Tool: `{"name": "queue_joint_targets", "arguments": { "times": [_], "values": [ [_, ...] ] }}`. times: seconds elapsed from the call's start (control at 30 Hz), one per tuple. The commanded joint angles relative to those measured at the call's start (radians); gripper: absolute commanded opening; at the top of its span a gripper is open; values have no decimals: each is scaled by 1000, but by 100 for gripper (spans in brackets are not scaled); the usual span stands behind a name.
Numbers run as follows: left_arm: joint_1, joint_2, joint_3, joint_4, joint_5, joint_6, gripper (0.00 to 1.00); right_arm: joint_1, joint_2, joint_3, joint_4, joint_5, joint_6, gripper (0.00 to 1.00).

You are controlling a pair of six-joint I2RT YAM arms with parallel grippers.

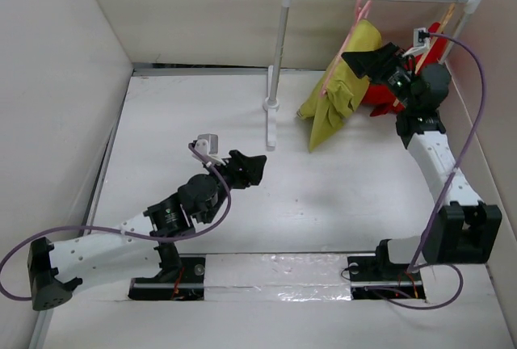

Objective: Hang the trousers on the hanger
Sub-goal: Place the hanger at the clothesline, then reset both arms

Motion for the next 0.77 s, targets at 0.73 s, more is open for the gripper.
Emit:
{"name": "queue_joint_targets", "arguments": {
  "times": [0.73],
  "values": [
    [-3,-661,-111,-311,-171,-47,69,167,-1155,-525,-719,93,-555,100]
  ]
}}
